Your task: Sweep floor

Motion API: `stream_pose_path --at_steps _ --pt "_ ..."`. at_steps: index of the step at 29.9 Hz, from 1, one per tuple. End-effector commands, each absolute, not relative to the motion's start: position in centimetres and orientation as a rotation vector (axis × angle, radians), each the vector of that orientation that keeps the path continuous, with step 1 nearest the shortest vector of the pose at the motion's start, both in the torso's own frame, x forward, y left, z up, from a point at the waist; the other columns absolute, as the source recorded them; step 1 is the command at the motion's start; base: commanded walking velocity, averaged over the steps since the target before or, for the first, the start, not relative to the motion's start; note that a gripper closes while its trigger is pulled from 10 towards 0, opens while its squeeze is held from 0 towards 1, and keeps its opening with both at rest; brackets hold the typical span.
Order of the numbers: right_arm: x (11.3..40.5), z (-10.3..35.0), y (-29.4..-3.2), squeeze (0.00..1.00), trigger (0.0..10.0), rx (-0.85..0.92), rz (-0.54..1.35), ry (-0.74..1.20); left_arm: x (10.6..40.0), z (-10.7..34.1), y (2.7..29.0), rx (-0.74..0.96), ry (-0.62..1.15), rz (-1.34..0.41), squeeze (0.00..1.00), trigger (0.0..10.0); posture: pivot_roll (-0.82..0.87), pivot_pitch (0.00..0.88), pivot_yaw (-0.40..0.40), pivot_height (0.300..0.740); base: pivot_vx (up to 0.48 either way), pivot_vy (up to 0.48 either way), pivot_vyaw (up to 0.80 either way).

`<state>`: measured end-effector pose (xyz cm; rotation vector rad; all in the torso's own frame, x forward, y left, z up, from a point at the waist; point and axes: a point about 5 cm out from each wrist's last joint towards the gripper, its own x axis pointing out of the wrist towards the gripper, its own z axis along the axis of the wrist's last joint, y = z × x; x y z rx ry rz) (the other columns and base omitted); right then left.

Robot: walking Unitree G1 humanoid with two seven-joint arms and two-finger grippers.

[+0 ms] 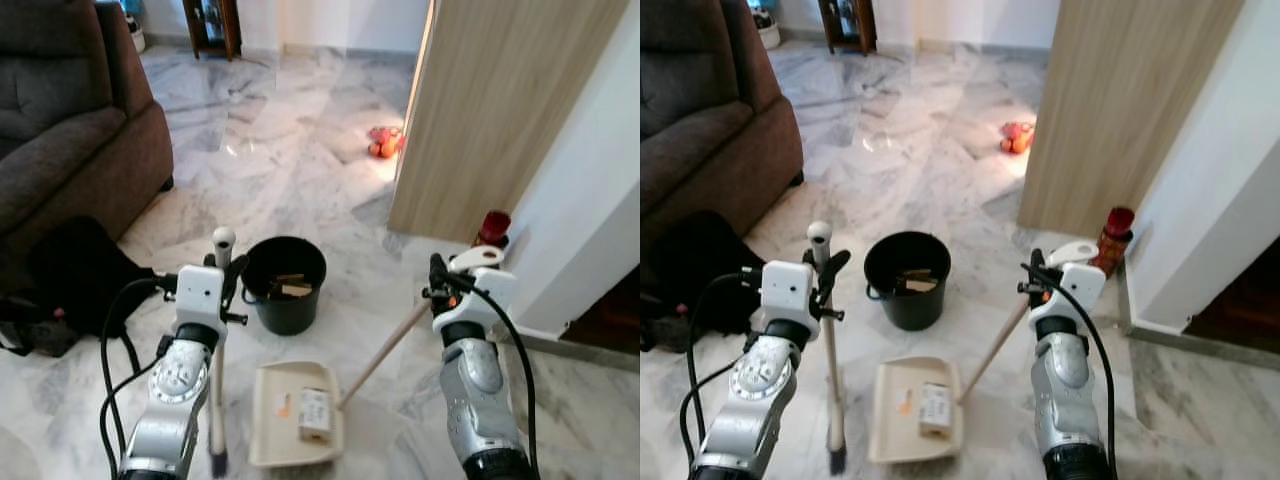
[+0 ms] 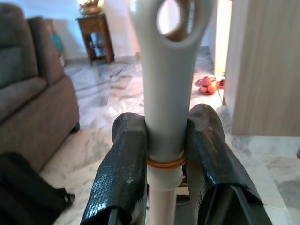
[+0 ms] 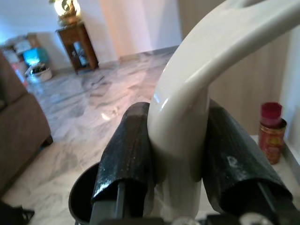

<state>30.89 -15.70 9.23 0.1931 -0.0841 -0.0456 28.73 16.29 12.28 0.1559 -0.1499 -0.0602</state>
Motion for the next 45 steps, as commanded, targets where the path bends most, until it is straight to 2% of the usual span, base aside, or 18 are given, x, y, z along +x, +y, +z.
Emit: stream_pose_path --at_steps 1,20,32,45 --pt "31.28 10.42 -15.02 0.0 10.0 0.234 -0.027 -0.136 28.75 13.12 16.28 0.153 -0.198 -0.066 0.0 10.0 0.12 0.063 -0.004 0.74 0.0 0.0 0.0" --pt "31.43 10.41 -14.88 0.0 10.0 0.235 -0.009 -0.134 28.49 12.92 16.15 0.149 -0.209 -0.076 0.0 10.0 0.12 0.036 -0.005 0.74 0.0 0.0 0.0" --pt "31.46 10.71 -14.72 0.0 10.0 0.212 0.0 -0.149 28.68 12.8 16.3 0.163 -0.189 -0.06 0.0 10.0 0.12 0.049 -0.006 0.74 0.0 0.0 0.08" --pt "31.4 10.73 -14.62 0.0 10.0 0.222 0.013 -0.149 28.7 12.8 16.25 0.163 -0.188 -0.055 0.0 10.0 0.12 0.058 -0.01 0.74 0.287 0.0 0.03"
